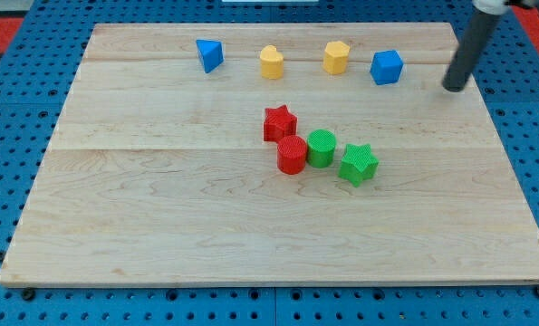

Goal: Drag the blue cube into the hexagon

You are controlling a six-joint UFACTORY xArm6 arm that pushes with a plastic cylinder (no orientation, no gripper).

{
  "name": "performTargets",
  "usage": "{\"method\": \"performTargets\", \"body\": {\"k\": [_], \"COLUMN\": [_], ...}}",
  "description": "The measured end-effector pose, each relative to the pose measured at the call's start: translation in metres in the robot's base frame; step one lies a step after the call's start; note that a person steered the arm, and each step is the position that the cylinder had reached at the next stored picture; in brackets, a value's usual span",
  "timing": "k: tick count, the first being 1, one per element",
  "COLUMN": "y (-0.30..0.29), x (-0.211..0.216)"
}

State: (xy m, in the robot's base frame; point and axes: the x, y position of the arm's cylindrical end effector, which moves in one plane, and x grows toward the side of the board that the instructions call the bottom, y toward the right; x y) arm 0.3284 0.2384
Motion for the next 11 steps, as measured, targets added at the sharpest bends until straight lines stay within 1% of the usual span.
{"method": "performTargets", "body": {"k": [1,2,4,8,9,10,11], "y": [-0.033,-0.034,-0.033,-0.053,-0.104,-0.103,-0.077], "x": [-0.013,-0.021,-0.022,-0.030,-0.027,-0.027,-0.036]}}
